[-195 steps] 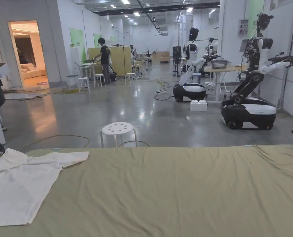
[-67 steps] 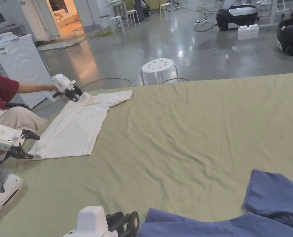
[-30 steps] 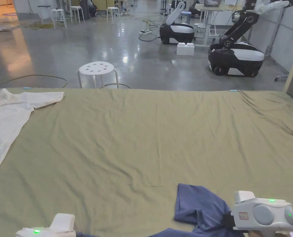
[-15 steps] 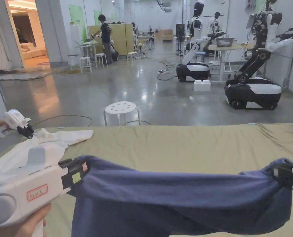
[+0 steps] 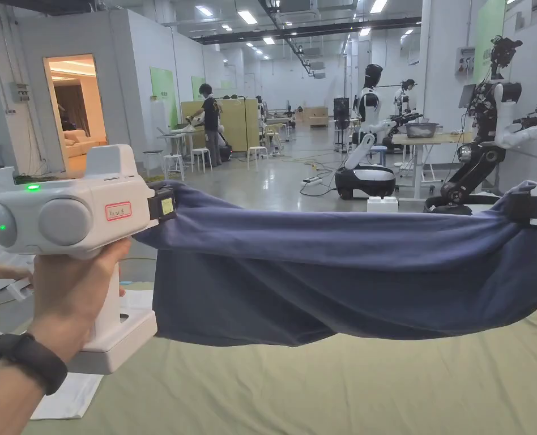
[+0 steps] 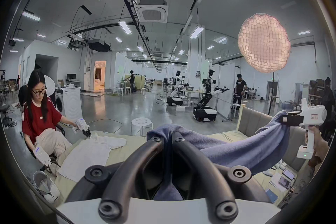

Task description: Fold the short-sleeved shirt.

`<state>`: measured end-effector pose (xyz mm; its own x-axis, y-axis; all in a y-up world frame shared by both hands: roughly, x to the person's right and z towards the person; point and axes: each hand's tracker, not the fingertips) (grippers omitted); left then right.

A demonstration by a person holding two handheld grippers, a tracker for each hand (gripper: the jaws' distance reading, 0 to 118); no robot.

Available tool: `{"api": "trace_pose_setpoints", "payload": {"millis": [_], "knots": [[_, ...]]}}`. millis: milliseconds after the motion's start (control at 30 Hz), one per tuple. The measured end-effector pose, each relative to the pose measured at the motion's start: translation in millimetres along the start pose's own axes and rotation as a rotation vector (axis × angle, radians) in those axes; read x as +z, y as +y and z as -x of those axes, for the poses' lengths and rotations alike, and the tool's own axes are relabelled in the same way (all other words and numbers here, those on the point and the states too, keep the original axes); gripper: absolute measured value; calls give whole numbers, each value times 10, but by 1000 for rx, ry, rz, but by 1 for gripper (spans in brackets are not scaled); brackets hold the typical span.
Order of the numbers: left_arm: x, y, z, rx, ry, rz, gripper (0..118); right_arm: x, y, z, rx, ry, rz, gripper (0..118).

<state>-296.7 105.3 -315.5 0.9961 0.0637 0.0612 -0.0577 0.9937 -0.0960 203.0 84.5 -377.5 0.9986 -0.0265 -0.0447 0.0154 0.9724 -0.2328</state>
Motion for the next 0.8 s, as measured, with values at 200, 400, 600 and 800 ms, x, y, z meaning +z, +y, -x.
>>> {"api": "trace_pose_setpoints", "payload": {"millis": [200, 400, 600, 800], "knots": [[-666, -188, -8, -35, 39, 61, 2, -517, -90, 36, 21, -35, 37, 4], [-1367, -743, 41, 47, 60, 180, 2, -1261, -460, 123, 108, -121, 100, 4], [-1617, -1229, 0, 20, 49, 239, 2, -1498, -747, 262, 94, -125, 142, 4], [-1510, -2111, 21, 84, 46, 337, 2, -1697, -1554, 207, 123, -93, 269, 4]]}}
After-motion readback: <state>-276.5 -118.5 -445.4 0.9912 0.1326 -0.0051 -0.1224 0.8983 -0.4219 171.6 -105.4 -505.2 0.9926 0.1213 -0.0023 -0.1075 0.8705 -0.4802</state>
